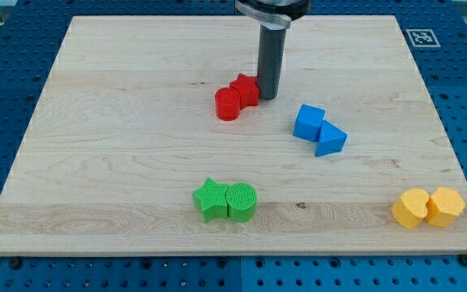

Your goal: Move the red circle down a bit

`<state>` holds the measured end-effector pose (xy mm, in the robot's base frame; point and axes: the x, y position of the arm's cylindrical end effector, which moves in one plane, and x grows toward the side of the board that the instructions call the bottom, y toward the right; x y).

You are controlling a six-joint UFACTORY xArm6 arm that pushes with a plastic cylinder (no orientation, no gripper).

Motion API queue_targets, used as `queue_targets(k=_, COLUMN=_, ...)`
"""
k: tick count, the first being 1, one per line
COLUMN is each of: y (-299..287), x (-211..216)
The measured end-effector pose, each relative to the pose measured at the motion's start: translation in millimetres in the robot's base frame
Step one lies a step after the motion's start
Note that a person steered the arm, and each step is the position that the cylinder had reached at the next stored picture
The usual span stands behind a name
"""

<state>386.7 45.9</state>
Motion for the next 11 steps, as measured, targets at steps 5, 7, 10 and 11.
queue_targets(k=5, y=41, x=14)
queue_targets(k=7, y=15, x=-34)
queue_targets(k=10, y=-110, x=-30)
queue_targets(k=11, y=-103, x=-13)
